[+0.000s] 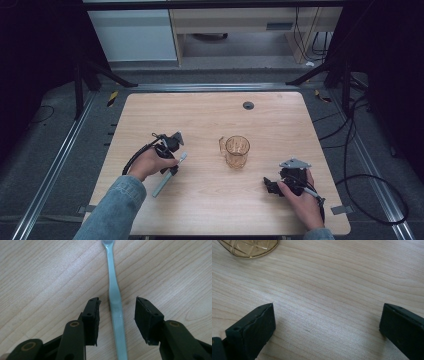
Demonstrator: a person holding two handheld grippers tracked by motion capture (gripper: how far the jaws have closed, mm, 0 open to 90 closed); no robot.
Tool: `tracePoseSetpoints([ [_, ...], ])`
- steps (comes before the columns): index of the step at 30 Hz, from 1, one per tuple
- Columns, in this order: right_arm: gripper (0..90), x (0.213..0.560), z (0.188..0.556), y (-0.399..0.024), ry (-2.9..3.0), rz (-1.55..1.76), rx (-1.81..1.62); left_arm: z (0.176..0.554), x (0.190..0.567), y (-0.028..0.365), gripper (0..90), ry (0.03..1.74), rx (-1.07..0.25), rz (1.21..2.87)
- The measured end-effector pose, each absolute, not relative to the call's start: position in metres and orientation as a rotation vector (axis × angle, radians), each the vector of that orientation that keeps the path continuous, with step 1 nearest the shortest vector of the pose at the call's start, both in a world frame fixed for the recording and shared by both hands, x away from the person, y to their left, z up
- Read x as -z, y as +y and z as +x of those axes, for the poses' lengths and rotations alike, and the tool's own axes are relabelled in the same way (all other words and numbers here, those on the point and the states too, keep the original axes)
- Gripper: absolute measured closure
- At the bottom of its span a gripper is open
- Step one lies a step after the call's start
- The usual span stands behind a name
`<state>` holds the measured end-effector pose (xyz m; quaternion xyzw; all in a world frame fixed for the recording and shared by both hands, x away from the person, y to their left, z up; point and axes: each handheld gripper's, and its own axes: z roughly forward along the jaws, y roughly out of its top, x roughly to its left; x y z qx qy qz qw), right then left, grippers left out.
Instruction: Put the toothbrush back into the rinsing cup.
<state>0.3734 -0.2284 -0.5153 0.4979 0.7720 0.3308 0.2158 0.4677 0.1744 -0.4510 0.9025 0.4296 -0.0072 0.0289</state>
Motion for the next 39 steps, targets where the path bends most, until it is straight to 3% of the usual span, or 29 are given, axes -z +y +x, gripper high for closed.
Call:
tracePoseSetpoints([
  [9, 0.7, 0.515, 0.373, -0.229, 2.141, 1.377, -0.913, 0.473, 0.454, 0.171, 61.1, 1.341, 0.039, 2.78],
  [39, 0.8, 0.515, 0.373, -0.229, 2.143, 1.375, -0.917, 0.474, 0.463, 0.175, 65.2, 1.377, 0.038, 2.786],
])
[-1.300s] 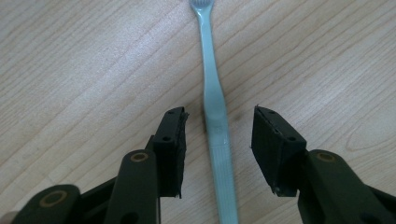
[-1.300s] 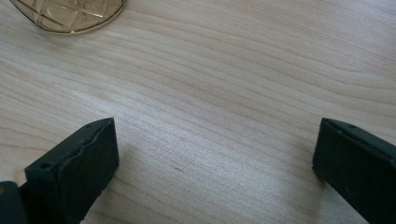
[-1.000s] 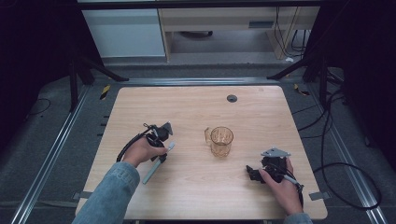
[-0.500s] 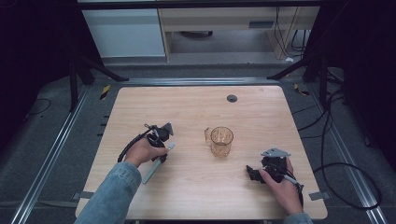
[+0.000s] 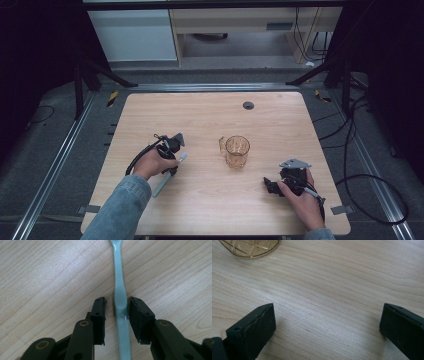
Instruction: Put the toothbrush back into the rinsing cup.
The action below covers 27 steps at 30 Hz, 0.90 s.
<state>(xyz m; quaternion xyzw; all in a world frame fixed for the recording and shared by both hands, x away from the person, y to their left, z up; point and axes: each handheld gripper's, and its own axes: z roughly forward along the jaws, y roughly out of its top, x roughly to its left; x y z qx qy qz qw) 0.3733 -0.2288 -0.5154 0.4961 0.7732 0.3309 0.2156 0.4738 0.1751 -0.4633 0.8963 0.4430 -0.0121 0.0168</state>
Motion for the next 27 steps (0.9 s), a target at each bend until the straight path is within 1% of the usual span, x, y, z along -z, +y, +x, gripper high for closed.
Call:
tracePoseSetpoints([
  [10, 0.8, 0.5154, 0.3731, -0.2289, 2.145, 1.373, -0.919, 0.4732, 0.4636, 0.1711, 67.1, 1.371, -0.009, 2.798],
  [12, 0.8, 0.5154, 0.3731, -0.2289, 2.146, 1.373, -0.919, 0.4727, 0.4636, 0.1713, 70.7, 1.373, -0.035, 2.797],
  [17, 0.8, 0.5154, 0.3731, -0.2288, 2.145, 1.374, -0.919, 0.4715, 0.4636, 0.1709, 74.9, 1.365, -0.039, 2.793],
  [22, 0.8, 0.5154, 0.3731, -0.2288, 2.145, 1.373, -0.919, 0.4708, 0.4636, 0.1707, 77.5, 1.35, -0.047, 2.792],
  [27, 0.8, 0.5154, 0.3731, -0.2288, 2.145, 1.374, -0.919, 0.4711, 0.4636, 0.1704, 77.9, 1.342, -0.047, 2.796],
])
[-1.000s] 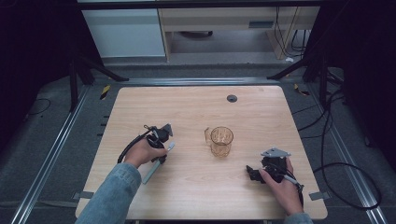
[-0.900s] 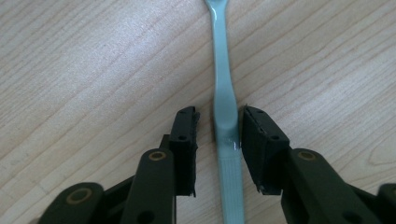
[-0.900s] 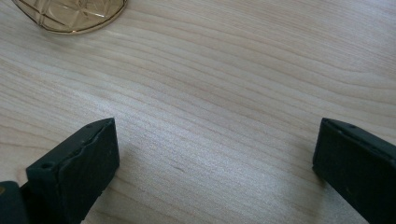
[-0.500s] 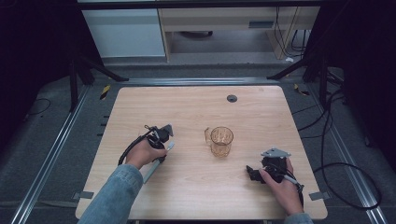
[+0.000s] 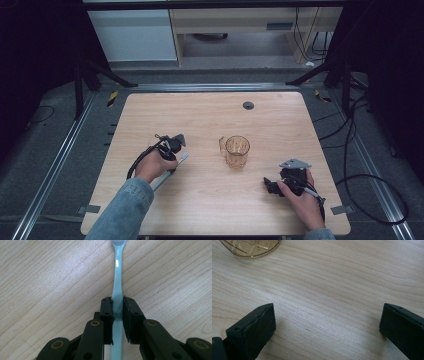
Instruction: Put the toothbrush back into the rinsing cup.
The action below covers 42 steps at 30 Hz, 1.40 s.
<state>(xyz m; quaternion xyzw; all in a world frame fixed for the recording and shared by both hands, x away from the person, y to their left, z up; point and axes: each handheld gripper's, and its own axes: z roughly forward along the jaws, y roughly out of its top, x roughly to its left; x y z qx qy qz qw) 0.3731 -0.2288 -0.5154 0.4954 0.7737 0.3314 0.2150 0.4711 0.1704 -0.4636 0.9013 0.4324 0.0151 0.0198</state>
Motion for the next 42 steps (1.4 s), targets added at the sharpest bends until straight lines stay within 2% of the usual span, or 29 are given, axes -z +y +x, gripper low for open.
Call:
tracePoseSetpoints([
  [6, 0.8, 0.515, 0.373, -0.229, 2.146, 1.373, -0.919, 0.471, 0.463, 0.17, 78.2, 1.321, -0.054, 2.804],
  [13, 0.8, 0.515, 0.373, -0.229, 2.146, 1.373, -0.919, 0.472, 0.461, 0.177, 78.5, 1.32, -0.031, 2.73],
  [27, 0.8, 0.515, 0.373, -0.229, 2.146, 1.372, -0.919, 0.471, 0.416, 0.182, 78.6, 1.216, -0.082, 2.538],
  [42, 0.7, 0.515, 0.373, -0.229, 2.148, 1.374, -0.92, 0.469, 0.395, 0.184, 78.6, 1.106, -0.136, 2.372],
])
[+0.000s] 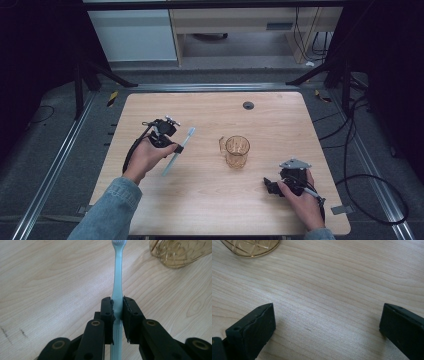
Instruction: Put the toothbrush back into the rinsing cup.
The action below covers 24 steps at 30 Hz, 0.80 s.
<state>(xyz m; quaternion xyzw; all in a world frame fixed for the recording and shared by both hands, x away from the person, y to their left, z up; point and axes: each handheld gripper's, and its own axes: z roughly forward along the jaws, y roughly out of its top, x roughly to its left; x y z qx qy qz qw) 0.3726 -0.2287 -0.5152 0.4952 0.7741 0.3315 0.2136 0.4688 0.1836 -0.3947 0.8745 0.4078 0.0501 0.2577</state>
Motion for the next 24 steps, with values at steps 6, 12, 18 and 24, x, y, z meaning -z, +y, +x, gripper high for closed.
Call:
tracePoseSetpoints([
  [6, 0.7, 0.515, 0.372, -0.229, 2.156, 1.36, -0.918, 0.47, 0.385, 0.184, 78.6, 1.081, -0.172, 2.269],
  [12, 0.7, 0.515, 0.372, -0.229, 2.155, 1.364, -0.919, 0.467, 0.375, 0.174, 78.6, 1.014, -0.286, 2.224],
  [18, 0.7, 0.515, 0.372, -0.229, 2.157, 1.358, -0.923, 0.467, 0.371, 0.164, 78.6, 0.949, -0.305, 2.21],
  [24, 0.7, 0.515, 0.372, -0.229, 2.157, 1.357, -0.921, 0.464, 0.37, 0.159, 78.6, 0.921, -0.332, 2.187],
])
